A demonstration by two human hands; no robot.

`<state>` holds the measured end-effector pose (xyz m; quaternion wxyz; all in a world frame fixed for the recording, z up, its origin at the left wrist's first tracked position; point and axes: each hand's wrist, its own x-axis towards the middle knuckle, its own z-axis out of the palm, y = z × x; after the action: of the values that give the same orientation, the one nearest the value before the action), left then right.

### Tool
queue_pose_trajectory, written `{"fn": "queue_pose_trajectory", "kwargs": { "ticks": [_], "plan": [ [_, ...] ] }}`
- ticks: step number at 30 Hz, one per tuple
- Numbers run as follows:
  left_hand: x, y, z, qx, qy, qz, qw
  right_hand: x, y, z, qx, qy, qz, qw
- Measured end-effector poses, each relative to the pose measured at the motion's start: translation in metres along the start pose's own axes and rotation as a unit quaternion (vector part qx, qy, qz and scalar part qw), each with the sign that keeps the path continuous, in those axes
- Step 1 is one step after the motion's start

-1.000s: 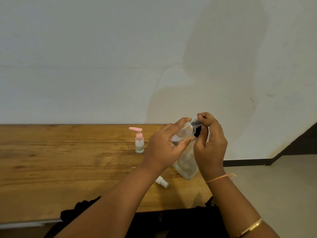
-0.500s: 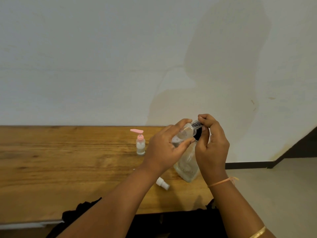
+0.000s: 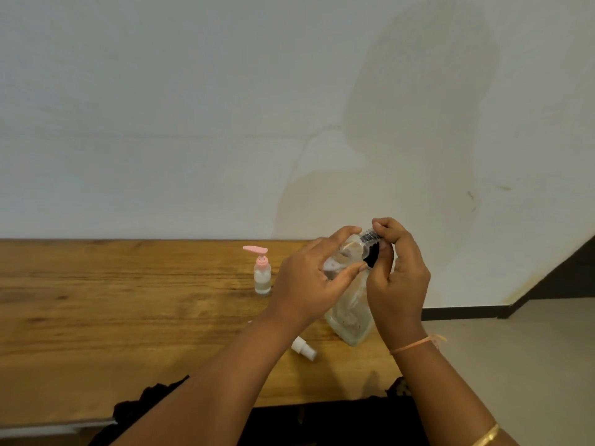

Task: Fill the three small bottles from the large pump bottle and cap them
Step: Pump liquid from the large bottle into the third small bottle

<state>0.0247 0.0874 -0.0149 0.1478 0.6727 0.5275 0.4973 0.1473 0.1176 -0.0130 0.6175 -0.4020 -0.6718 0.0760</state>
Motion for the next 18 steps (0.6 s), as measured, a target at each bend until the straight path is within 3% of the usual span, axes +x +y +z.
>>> {"fn": "queue_pose_trajectory", "kwargs": {
  "ticks": [8, 18],
  "plan": [
    [-0.003, -0.003, 0.007, -0.010, -0.006, -0.018, 1.000, -0.003, 0.011, -0.002, -0.024, -0.025, -0.039, 0.999],
    [-0.002, -0.002, 0.002, 0.001, 0.014, 0.005, 1.000, 0.002, 0.002, -0.005, -0.009, -0.015, -0.022, 1.000]
  ]
}}
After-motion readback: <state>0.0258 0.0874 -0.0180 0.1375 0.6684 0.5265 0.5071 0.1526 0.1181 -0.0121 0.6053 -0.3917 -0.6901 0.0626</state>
